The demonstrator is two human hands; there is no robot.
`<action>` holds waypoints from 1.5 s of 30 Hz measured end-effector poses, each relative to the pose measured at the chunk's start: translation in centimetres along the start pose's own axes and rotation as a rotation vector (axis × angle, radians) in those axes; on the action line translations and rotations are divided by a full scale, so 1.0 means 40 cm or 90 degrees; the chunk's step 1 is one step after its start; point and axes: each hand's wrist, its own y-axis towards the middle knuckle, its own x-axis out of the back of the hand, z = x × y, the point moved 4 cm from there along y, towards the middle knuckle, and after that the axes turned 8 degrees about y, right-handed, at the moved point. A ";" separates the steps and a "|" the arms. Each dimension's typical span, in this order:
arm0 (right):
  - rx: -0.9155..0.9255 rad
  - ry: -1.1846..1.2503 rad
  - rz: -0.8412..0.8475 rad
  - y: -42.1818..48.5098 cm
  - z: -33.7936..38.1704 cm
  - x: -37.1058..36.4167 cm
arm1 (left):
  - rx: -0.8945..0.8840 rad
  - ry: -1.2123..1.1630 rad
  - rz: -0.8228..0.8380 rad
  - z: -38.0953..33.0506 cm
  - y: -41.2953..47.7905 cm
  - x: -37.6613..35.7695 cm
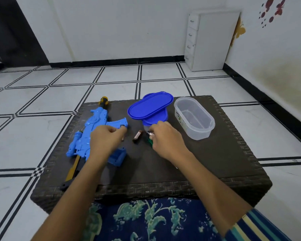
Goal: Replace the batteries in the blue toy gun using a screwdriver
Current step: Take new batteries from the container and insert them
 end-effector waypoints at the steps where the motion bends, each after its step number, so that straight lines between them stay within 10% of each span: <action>1: 0.018 0.016 -0.008 -0.002 0.012 0.001 | 0.025 -0.061 -0.014 0.007 0.004 0.008; 8: 0.183 -0.042 0.049 0.043 0.129 -0.079 | 0.061 -0.259 -0.111 0.038 0.002 0.018; 24: 0.135 0.010 0.157 0.075 0.159 -0.135 | -0.069 -0.241 -0.128 0.088 0.017 0.036; 37: 0.001 0.287 -0.073 0.057 0.088 -0.018 | -0.065 -0.216 -0.052 0.088 0.025 -0.001; 45: -0.192 0.226 -0.457 -0.019 -0.114 0.198 | -0.298 -0.155 -0.026 -0.205 -0.012 -0.067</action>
